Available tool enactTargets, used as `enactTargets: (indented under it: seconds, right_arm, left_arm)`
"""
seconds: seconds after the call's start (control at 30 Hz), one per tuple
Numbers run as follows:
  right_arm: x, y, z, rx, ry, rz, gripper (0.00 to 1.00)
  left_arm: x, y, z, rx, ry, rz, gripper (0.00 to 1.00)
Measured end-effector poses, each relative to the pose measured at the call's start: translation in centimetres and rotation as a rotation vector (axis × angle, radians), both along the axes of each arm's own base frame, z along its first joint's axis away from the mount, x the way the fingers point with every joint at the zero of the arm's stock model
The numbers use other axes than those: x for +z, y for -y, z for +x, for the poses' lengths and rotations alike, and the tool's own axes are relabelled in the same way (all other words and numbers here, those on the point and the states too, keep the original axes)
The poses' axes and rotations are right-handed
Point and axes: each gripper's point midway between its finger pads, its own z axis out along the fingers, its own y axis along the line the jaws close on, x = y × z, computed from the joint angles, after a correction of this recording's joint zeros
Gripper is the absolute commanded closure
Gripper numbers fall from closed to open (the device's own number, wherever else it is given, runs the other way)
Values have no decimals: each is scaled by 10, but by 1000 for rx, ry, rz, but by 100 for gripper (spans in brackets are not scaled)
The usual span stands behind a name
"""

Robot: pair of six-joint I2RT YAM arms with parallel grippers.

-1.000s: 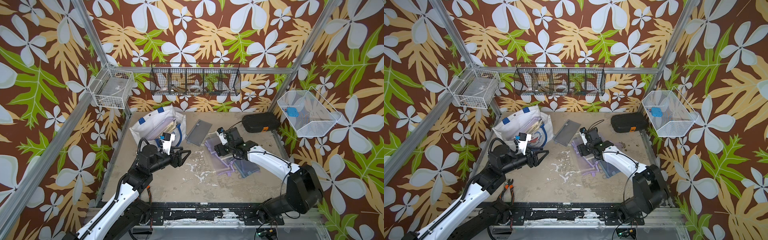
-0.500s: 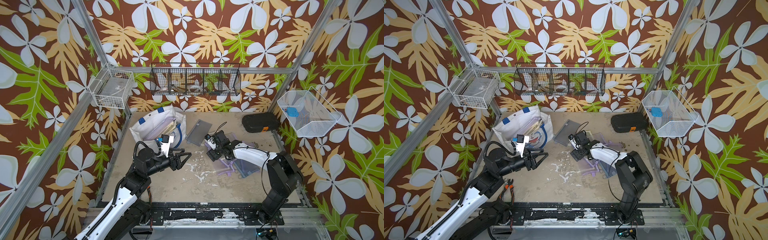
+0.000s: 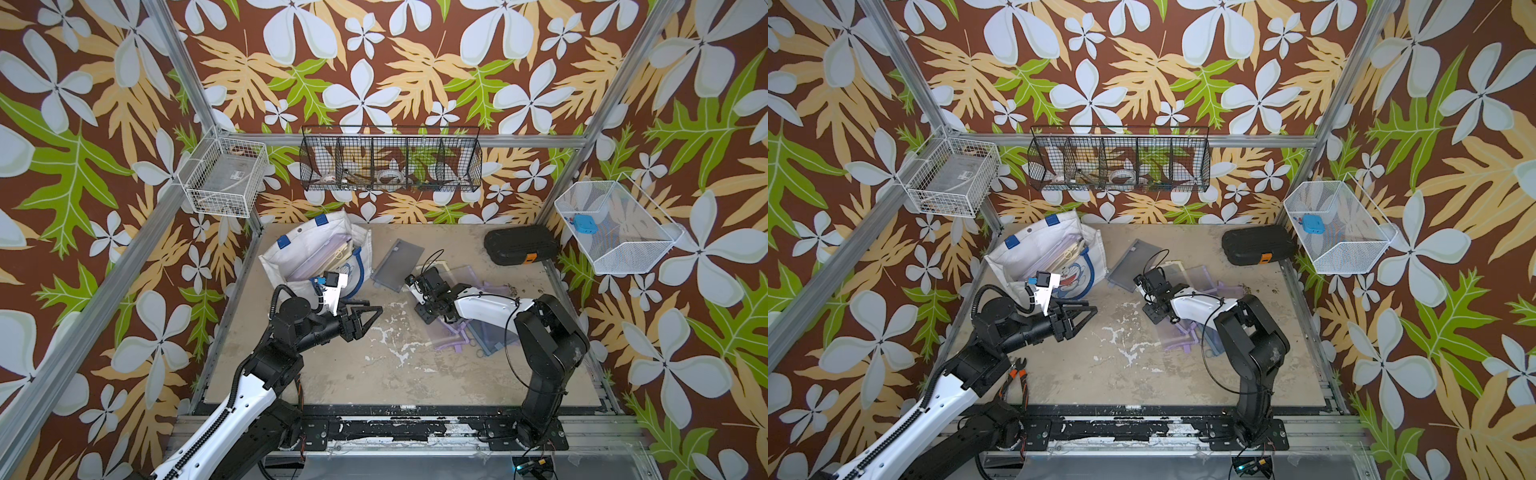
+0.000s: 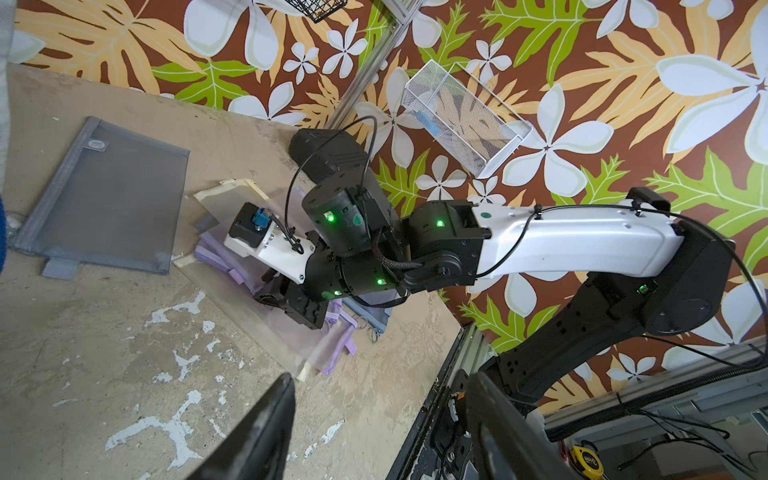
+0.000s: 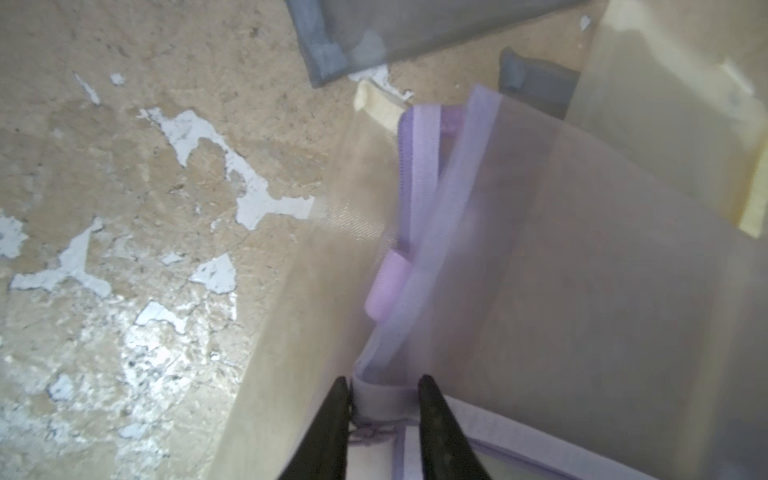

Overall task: Put the pencil pouch into the canvas bag
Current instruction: Pick up the pencil case from the pencil case.

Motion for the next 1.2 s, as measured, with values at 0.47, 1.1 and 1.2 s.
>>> enactTargets:
  seconds: [0.47,1.1,1.2]
  right_arm:
    - [99,-32,-29,64,104,219,100]
    - [256,-65,-135,530,141,662,100]
    - [274,-69,-150,605,140,711,100]
  left_arm:
    - [-8,-6,3,36,3,63,35]
    - [54,-13,-12,-13,485,254,44]
    - [54,-16,-4,4,539,352,42]
